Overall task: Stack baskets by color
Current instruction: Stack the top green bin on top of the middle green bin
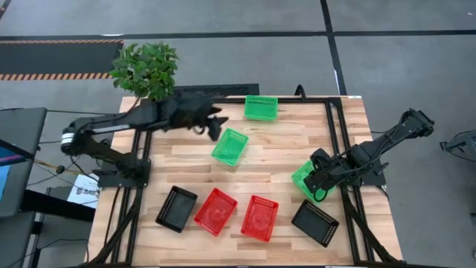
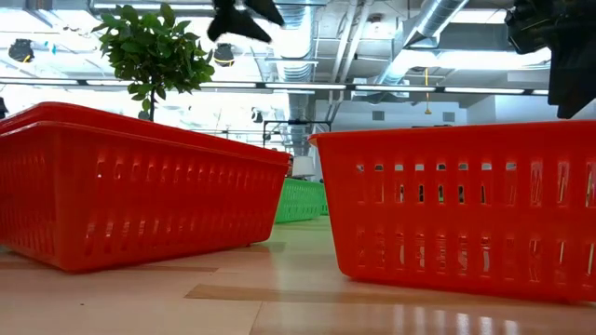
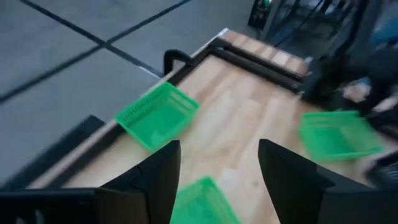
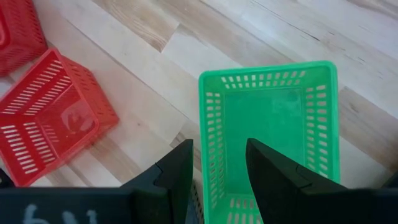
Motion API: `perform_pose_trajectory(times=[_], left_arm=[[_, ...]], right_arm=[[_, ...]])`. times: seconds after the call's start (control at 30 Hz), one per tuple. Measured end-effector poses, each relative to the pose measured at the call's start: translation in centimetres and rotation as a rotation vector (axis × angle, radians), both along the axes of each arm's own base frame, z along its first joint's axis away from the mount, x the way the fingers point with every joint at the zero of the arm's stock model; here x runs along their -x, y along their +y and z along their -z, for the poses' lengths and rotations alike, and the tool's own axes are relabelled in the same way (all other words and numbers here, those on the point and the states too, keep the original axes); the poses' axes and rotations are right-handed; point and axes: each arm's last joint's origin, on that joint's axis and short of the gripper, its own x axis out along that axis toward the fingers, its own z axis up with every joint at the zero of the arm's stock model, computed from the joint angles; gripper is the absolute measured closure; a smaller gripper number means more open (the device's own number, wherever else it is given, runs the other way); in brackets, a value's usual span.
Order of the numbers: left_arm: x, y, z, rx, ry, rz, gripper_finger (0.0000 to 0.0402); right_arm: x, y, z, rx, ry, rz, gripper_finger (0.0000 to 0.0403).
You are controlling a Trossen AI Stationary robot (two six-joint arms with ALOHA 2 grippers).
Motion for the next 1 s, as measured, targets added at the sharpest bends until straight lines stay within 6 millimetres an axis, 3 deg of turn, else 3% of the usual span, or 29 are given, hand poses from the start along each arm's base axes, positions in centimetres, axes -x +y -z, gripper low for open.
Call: perform_pose_trajectory(times=[0.33,0.5,0.83,1.0], left_arm=[[-8.4,6.3,2.2,-0.148,0.176,0.125,0.0199],[-12.0,8.8,5.1,-0.168,0.306,0.165,0.0199],[-16.6,12.9,10.8,-0.154,0.457,0.199,0.0199],[-18.0,13.8,13.6,-0.115,0.523,0.254,0.0199]], right_arm=[[0.0,0.0,0.0,0.001,-0.001,0.000,0.0233],[0.0,0.0,0.0,0.002,-0.001,-0.003,0.0233],[0.0,0.0,0.0,-0.004,-0.004,0.007,0.0233],[0.0,0.1,0.0,-0.012,-0.009,0.016,0.0233]])
